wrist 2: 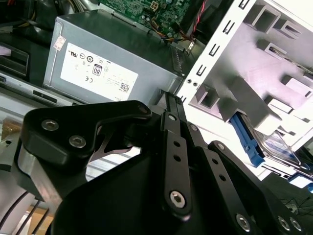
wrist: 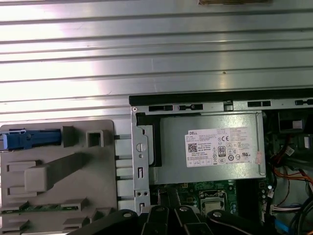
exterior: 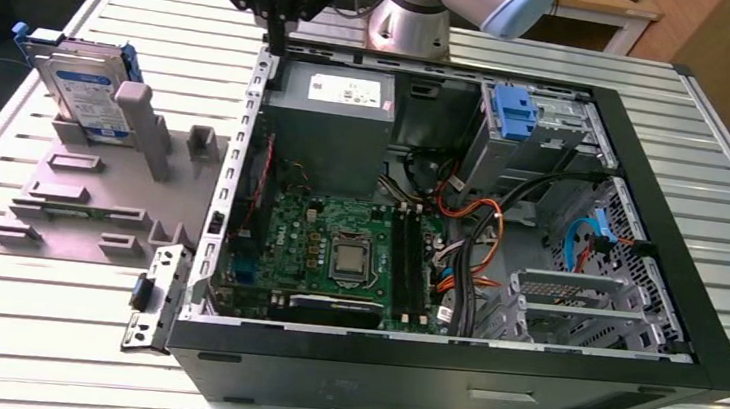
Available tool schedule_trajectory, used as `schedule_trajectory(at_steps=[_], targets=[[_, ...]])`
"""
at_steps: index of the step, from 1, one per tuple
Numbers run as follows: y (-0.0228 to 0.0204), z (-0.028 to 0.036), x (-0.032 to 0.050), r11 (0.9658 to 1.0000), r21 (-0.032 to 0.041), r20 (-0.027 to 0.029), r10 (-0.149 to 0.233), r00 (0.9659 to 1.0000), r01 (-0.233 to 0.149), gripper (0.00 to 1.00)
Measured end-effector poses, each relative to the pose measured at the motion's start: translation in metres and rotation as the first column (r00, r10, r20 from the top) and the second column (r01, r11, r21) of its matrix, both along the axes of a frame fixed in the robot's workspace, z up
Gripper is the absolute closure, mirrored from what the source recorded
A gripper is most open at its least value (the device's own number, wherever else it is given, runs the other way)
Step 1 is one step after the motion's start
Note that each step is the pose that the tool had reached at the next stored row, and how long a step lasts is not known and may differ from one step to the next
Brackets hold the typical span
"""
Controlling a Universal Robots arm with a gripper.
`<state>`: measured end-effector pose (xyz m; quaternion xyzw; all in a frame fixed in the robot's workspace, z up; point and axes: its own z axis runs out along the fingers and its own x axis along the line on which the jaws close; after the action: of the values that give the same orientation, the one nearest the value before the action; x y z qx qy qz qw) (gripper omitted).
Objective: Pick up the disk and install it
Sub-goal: 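Reach for the disk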
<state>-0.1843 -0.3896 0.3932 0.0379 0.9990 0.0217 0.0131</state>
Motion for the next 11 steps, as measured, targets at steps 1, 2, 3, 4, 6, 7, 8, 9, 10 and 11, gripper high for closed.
schedule_trajectory(at_steps=[1,2,3,4,6,7,8,9,10,11], targets=[[0.0001,0.0000,-0.0010,1.0000,0.0000,-0.0001,0.000,1.0000,0.000,0.89],[0.0002,0.0000,-0.0020,1.0000,0.0000,0.0000,0.000,1.0000,0.000,0.89],[0.0003,0.0000,-0.0030,1.0000,0.0000,0.0000,0.000,1.0000,0.000,0.89],[0.0004,0.0000,-0.0041,1.0000,0.0000,0.0000,0.000,1.0000,0.000,0.89],[0.0006,0.0000,-0.0062,1.0000,-0.0001,0.0000,0.000,1.0000,0.000,0.89],[0.0007,0.0000,-0.0073,1.0000,0.0000,0.0000,0.000,1.0000,0.000,0.89],[0.0009,0.0000,-0.0085,1.0000,0.0000,0.0000,0.000,1.0000,0.000,0.89],[0.0010,0.0000,-0.0096,1.0000,0.0000,0.0000,0.000,1.0000,0.000,0.89],[0.0013,0.0000,-0.0109,1.0000,-0.0001,-0.0001,0.000,1.0000,0.000,0.89],[0.0016,0.0000,-0.0121,1.0000,0.0000,0.0000,0.000,1.0000,0.000,0.89]])
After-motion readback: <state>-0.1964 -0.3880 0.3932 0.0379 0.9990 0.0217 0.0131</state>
